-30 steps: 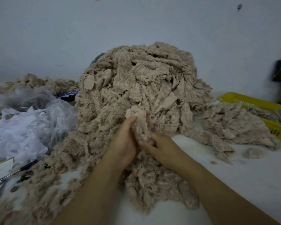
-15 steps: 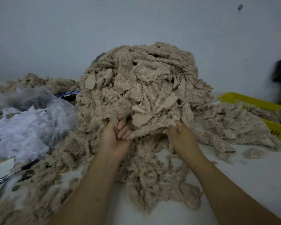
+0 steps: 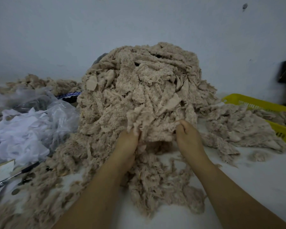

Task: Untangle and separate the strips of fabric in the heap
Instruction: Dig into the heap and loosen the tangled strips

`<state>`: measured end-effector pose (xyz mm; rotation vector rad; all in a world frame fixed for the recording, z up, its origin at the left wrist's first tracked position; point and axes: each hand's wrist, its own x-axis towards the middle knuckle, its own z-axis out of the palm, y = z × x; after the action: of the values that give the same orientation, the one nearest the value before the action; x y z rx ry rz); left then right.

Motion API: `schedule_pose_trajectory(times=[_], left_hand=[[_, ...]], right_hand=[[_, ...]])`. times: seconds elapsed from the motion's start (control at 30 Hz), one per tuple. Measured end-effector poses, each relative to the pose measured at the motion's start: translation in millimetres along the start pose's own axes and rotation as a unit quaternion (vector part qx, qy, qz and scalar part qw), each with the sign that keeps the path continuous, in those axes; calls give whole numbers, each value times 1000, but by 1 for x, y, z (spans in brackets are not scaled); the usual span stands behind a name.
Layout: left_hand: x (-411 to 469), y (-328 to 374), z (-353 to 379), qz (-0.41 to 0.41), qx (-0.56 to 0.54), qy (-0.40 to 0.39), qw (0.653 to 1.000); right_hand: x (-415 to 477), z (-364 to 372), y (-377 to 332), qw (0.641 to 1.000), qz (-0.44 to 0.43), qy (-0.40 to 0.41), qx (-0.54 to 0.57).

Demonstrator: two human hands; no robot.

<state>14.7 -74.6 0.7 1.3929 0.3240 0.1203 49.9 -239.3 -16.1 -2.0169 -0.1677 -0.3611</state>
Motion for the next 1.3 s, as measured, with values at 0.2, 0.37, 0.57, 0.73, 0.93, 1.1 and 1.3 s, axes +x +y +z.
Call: schedule_pose_trajectory(times=[0.2,0.37,0.57,0.73,0.93,1.1,1.3], left_hand=[[-3,5,-5,-33,-217,-60,974],[-3,6,-4,-33,-344,-88,934],[7,2,-7,-37,-287,-35,956],[10,-4,-4,1,-202,-108,973],[0,-12,-2,78,11,-229,970],[1,-12,2,82,37,-91,992],[3,0,-5,7,-121,-83,989]], right_hand=[[11,-9,5,995,86,57,9],[12,-4,7,992,114,54,-7],[9,-11,6,977,155,54,138],[1,-6,-7,929,162,-19,334],[-6,7,-7,948,111,-96,281],[-6,9,-8,986,47,-77,143],[3,0,-2,980,96,1,172]])
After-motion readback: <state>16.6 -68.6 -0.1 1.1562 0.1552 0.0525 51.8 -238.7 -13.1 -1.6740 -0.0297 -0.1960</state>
